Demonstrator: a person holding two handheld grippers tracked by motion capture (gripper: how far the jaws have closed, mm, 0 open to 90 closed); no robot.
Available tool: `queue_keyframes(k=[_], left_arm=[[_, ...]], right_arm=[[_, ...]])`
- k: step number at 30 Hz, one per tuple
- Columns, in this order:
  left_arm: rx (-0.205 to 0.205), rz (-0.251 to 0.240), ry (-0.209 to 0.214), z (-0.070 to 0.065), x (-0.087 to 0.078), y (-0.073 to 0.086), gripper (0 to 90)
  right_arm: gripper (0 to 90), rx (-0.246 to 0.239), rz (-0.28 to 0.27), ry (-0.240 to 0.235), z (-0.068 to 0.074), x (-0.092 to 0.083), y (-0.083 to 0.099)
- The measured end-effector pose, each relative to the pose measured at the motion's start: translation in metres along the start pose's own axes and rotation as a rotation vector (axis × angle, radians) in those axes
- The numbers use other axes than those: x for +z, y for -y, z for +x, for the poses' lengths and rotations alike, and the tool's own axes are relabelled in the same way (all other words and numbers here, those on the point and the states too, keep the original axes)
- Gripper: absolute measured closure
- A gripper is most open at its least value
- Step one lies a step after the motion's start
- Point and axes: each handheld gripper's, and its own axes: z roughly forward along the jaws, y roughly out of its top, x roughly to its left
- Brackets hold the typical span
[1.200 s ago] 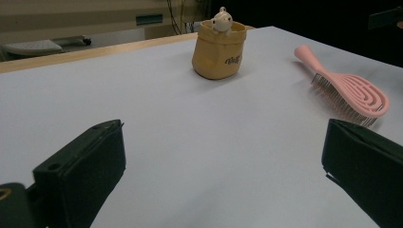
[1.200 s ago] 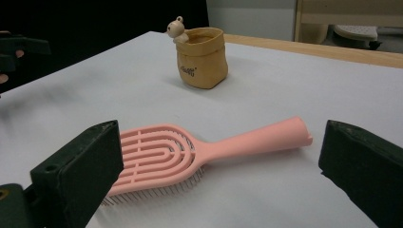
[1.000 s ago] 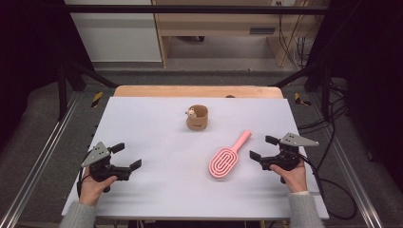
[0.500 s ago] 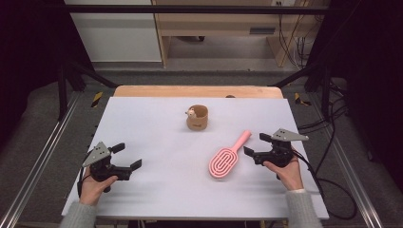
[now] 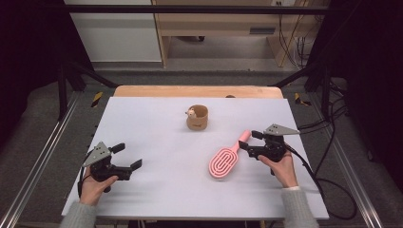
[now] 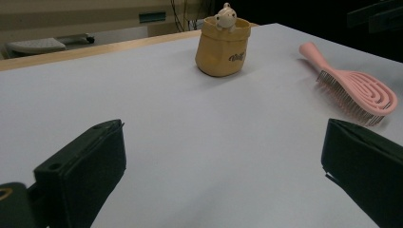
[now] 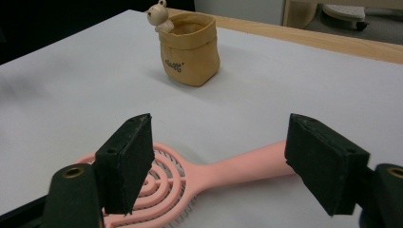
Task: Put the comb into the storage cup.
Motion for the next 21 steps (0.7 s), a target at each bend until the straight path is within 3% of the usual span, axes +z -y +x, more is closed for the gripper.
queue_keyframes(k=[10,21], left_arm=[[0.002,0.005,-0.001,0.0,0.001,0.001,1.0],[0.003,0.006,0.0,0.0,0.001,0.001,1.0]], right_arm=[[44.9,-0.018,0.036,0.018,-0.002,0.015,0.0],[57.7,-0.028,0.072,0.048,-0.005,0.029,-0.001]])
